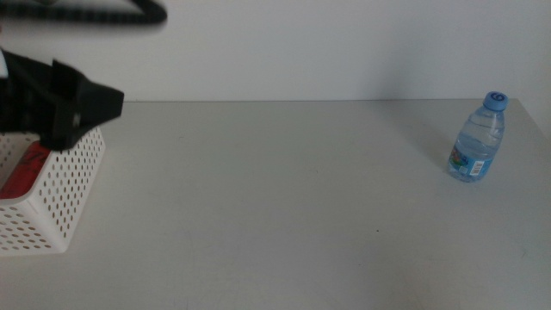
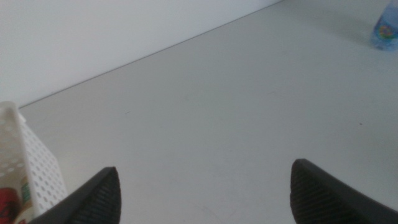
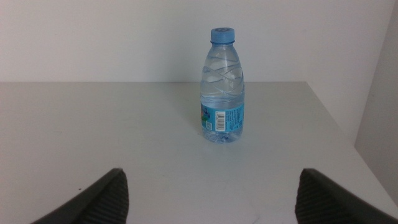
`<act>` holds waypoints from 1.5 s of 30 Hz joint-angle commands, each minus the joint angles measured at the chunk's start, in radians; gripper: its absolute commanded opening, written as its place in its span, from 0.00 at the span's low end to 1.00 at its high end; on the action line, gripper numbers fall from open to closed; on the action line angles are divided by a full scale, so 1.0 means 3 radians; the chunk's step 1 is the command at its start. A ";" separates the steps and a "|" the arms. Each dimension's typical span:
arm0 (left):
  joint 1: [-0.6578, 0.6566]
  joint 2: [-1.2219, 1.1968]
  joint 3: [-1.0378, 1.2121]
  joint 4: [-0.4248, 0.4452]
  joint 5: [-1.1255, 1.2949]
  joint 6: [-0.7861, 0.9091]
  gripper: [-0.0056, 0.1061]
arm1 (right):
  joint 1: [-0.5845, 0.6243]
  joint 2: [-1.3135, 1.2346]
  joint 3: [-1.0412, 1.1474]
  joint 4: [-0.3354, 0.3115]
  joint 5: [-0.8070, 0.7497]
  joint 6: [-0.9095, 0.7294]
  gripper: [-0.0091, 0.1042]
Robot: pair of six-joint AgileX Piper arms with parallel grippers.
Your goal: Use arms to grab the bottles and put them into the dustbin to the left of the table.
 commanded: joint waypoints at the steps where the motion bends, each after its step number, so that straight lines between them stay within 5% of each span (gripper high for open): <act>1: -0.0239 -0.0392 0.0393 -0.0085 -0.0655 -0.0013 0.89 | -0.0018 -0.0072 -0.0031 -0.0027 -0.0272 -0.0037 0.91; 14: -0.0848 -0.1591 0.1269 0.0623 -0.0546 -0.0777 0.89 | -0.0018 -0.0072 -0.0031 -0.0027 -0.0272 -0.0037 0.91; 30: -0.0913 -0.1572 0.1269 0.0604 -0.0604 -0.0787 0.89 | -0.0018 0.0378 -0.0034 0.0051 -0.0564 0.0030 0.91; 39: -0.0913 -0.1572 0.1269 0.0604 -0.0601 -0.0787 0.89 | -0.0018 0.2144 -0.0051 0.0080 -0.2242 0.0113 0.91; 45: -0.0913 -0.1572 0.1269 0.0604 -0.0601 -0.0787 0.89 | -0.0018 0.3224 -0.0051 0.0292 -0.3368 0.0101 0.91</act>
